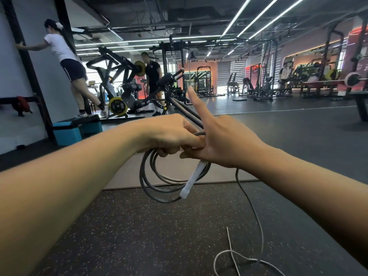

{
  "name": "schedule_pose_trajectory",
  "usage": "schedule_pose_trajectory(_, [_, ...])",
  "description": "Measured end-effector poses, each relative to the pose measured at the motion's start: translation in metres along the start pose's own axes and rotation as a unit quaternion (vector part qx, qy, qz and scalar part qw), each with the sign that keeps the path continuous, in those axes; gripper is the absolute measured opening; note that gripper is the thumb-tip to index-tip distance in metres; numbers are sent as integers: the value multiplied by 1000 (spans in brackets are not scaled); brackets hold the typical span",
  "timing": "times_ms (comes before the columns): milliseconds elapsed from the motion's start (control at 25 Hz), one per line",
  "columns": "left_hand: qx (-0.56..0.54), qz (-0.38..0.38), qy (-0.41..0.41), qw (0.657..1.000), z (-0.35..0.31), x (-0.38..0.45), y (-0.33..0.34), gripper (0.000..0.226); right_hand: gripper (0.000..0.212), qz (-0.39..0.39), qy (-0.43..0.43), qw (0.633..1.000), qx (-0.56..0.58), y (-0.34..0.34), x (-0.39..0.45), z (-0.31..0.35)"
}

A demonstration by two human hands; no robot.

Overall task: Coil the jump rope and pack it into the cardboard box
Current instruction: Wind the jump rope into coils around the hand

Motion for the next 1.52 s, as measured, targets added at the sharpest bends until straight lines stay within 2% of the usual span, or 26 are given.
schedule_pose_trajectory(120, [-25, 47, -4, 999, 4, 1, -2, 19, 134, -5, -5, 999, -36, -8, 0, 11])
schedule_pose_trajectory(320, [-153, 150, -84, 973, 15, -2, 1, 13, 144, -28, -21, 997, -73, -13, -6, 21])
schedule_pose_trajectory(400, [-168, 165, -99, 967, 17, -2, 1, 15, 143, -52, -37, 995, -81, -12, -8, 19])
schedule_pose_trajectory(520, [-174, 151, -79, 970, 18, -1, 4, 10, 139, -67, -49, 994, -74, -4, -6, 10])
schedule_pose_trajectory(600, [-187, 126, -58, 972, 26, -2, 7, 20, 131, -29, -27, 999, -12, 5, -7, 1])
schedule_pose_trajectory(680, [-200, 101, -39, 974, 36, -2, 5, 34, 105, 9, 66, 991, 118, 8, -9, -22])
schedule_pose_trajectory(720, [-213, 88, -29, 973, 42, -4, 3, 37, 86, 33, 129, 970, 203, 9, -10, -35])
schedule_pose_trajectory(800, [-272, 49, -14, 961, 52, -8, -2, 36, 59, 77, 228, 902, 359, 11, -13, -61])
schedule_pose_trajectory(840, [-317, 21, -7, 948, 56, -10, -3, 32, 53, 92, 251, 878, 397, 13, -17, -71])
schedule_pose_trajectory(920, [-414, -53, 13, 908, 60, -12, -6, 24, 47, 100, 278, 864, 407, 18, -29, -89])
schedule_pose_trajectory(1000, [-506, -137, 35, 850, 64, -12, -12, 19, 52, 91, 307, 859, 399, 27, -45, -101])
schedule_pose_trajectory(1040, [-553, -174, 48, 813, 66, -11, -15, 16, 58, 86, 328, 843, 418, 32, -53, -102])
schedule_pose_trajectory(1160, [-654, -258, 57, 708, 63, -4, -7, 17, 91, 100, 355, 739, 564, 57, -72, -75])
schedule_pose_trajectory(1240, [-681, -291, 51, 670, 53, 2, 12, 17, 111, 92, 339, 663, 661, 73, -73, -37])
schedule_pose_trajectory(1280, [-691, -299, 48, 657, 49, 5, 23, 17, 113, 71, 338, 637, 689, 77, -69, -18])
schedule_pose_trajectory(1320, [-699, -308, 42, 644, 47, 6, 33, 17, 107, 41, 352, 614, 705, 80, -63, -4])
schedule_pose_trajectory(1400, [-709, -333, 25, 621, 50, 6, 45, 22, 84, -30, 402, 582, 707, 78, -51, 12])
schedule_pose_trajectory(1520, [-701, -376, -22, 606, 62, 0, 55, 31, 39, -75, 410, 582, 698, 65, -39, 20])
Point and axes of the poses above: each hand's wrist, its own x-axis towards the middle knuckle, its own y-axis out of the palm, z = x × y, the point moved 2 cm from there along x, towards the middle knuckle, and after that the axes turned 11 degrees about -z, right-handed, at the moved point
